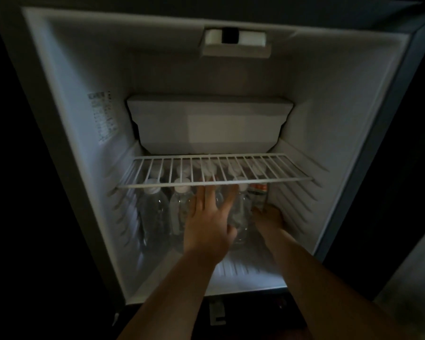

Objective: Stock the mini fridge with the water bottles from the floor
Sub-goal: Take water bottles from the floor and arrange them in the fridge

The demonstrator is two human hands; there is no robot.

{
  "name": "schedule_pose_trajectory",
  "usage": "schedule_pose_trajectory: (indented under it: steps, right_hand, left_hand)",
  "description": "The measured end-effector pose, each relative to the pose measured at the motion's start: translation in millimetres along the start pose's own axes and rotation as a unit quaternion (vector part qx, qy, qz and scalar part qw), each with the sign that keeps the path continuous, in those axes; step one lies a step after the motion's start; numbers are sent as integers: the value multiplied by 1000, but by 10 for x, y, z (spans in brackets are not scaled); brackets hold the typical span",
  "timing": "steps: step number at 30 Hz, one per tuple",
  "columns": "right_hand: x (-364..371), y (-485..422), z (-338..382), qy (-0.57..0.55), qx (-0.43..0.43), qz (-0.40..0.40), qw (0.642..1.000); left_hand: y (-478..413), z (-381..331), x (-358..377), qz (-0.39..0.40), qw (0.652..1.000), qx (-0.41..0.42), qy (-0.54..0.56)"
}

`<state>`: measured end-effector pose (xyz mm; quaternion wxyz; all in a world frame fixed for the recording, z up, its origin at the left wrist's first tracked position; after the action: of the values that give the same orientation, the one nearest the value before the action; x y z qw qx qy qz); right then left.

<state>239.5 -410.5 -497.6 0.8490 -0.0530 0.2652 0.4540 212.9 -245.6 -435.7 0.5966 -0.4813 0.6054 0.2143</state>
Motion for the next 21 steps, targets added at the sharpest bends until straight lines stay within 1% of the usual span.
schedule_pose_trajectory:
  steps: [4,7,10,12,15,17,18,21]
  right_hand:
    - [-59,110,-23,-81,7,8,997]
    - [-130,243,-27,-78,22,26,996]
    - [-187,395,16,-78,8,47,996]
    - [-264,514,64,-73,5,55,996]
    - [-435,736,238,-100,3,44,994]
    - [-547,888,418,-66,-26,44,997]
    - [-605,956,509,-42,-46,50,997]
    - [-755,1220,800,-6,-94,108,990]
  left_hand:
    - [38,19,15,22,1000,-3,12]
    - [103,29,-19,40,999,-3,18]
    - [181,31,-127,68,997,24,-19]
    - [235,35,-210,102,992,54,-51]
    - [334,25,-343,194,977,63,-55]
    - [400,-2,-454,255,966,37,-19]
    - [425,-34,-533,267,963,26,3]
    - [455,-221,-838,261,965,17,31]
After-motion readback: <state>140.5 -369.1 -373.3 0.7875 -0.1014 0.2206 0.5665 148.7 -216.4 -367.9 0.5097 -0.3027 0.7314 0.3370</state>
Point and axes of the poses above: each hand's wrist, its own y-axis away from the middle knuckle, its own x-axis out of the palm, z = x × y, the point moved 5 cm from there along -y, towards the middle knuckle, and after that the axes turned 4 degrees about z, right-handed, at the moved point
